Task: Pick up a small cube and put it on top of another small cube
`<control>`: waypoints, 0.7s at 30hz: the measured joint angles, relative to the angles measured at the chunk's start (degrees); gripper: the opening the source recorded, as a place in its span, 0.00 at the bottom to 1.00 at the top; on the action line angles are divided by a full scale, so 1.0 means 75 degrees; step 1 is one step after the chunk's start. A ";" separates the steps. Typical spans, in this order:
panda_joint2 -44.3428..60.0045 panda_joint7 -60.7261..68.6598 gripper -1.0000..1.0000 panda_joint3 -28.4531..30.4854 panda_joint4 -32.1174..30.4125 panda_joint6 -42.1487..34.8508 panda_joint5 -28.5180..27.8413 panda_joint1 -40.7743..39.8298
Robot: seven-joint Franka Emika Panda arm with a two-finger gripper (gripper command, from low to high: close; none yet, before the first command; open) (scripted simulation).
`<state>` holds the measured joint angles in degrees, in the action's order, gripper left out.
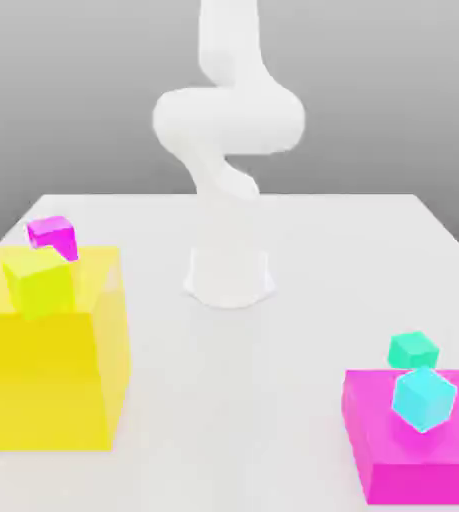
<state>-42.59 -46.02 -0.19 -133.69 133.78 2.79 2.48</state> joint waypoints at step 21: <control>0.3643 -0.1080 0.50 -0.1740 -0.2095 0.2146 0.1953 0.2355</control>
<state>-15.26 -54.12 -13.24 -149.40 149.87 17.44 20.14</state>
